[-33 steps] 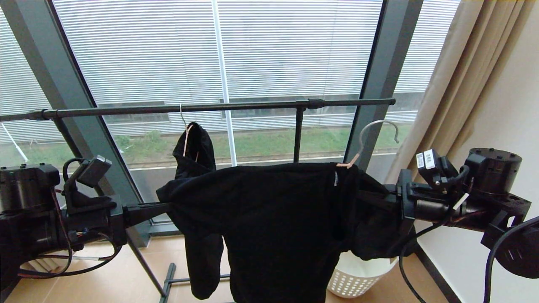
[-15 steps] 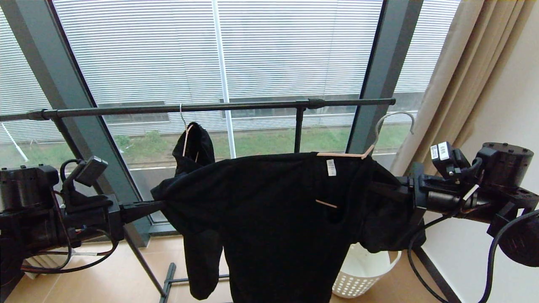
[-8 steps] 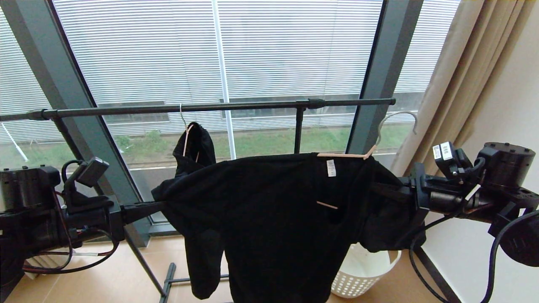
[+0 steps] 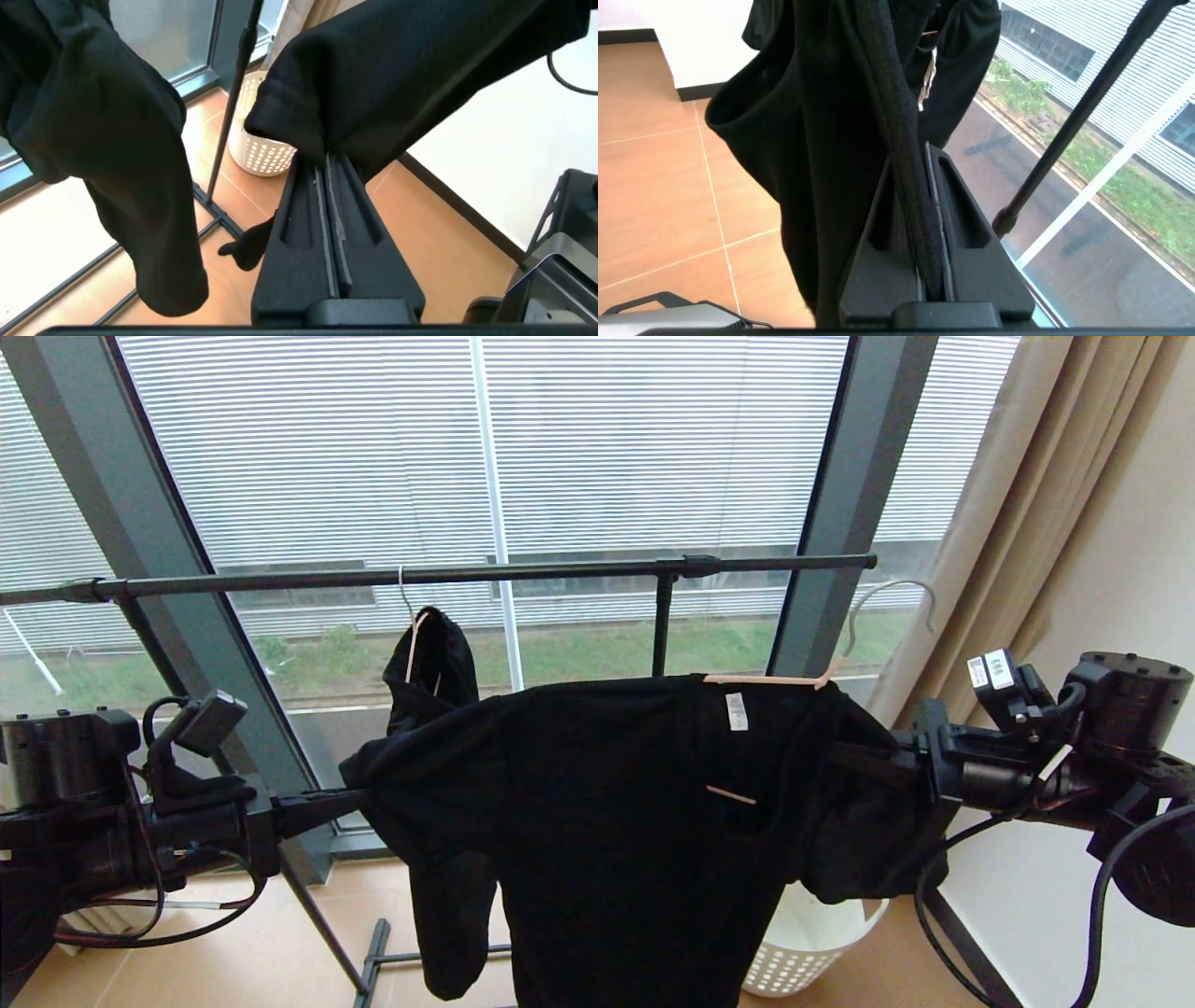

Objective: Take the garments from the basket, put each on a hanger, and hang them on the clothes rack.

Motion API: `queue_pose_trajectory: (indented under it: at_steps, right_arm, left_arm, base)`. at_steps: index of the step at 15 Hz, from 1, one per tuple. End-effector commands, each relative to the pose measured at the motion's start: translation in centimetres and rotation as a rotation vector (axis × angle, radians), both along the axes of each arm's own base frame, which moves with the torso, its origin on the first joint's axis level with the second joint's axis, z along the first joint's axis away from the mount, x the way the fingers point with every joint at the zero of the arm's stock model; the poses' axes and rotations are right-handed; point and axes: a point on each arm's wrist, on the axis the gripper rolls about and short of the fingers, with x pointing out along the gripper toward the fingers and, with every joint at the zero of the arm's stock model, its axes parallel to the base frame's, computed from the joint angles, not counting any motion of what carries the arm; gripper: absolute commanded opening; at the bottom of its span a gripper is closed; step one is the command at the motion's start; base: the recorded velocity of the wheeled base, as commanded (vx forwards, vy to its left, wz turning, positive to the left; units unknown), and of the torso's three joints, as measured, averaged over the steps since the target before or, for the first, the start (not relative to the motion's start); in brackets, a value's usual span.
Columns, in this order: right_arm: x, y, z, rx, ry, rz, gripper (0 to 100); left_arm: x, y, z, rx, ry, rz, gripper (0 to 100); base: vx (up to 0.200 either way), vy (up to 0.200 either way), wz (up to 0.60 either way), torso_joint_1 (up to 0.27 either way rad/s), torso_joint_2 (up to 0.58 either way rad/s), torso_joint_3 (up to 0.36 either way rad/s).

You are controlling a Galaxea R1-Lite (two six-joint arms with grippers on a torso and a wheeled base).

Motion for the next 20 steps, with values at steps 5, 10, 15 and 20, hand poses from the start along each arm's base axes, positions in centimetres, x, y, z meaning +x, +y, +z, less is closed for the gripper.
queue_pose_trajectory:
  at_steps: [5,10,15,20]
  right_arm:
    - [0.0,0.2,-0.3,-0.001,0.011,0.007,0]
    - [-0.1,2.5,-2.2,-0.011,0.076,0.078,0]
    - [-0.6,4.8,-4.0,-0.029,0.142,0.134,0]
    - [-1.1,5.4,-4.1,-0.034,0.149,0.156,0]
  left_arm:
    - [-1.0,1.0,0.4,-0.085,-0.042,-0.124,100]
    - [-2.6,0.7,2.4,-0.082,-0.102,-0.129,100]
    - [-5.2,-2.7,10.1,-0.185,-0.037,-0.196,100]
    - [-3.6,-8.0,16.0,-0.11,0.056,-0.303,100]
  base:
    - [0.0,0.0,0.0,0.0,0.0,0.0]
    - [0.0,0.0,0.0,0.0,0.0,0.0]
    - [0.0,0.0,0.0,0.0,0.0,0.0]
    - [0.0,0.0,0.0,0.0,0.0,0.0]
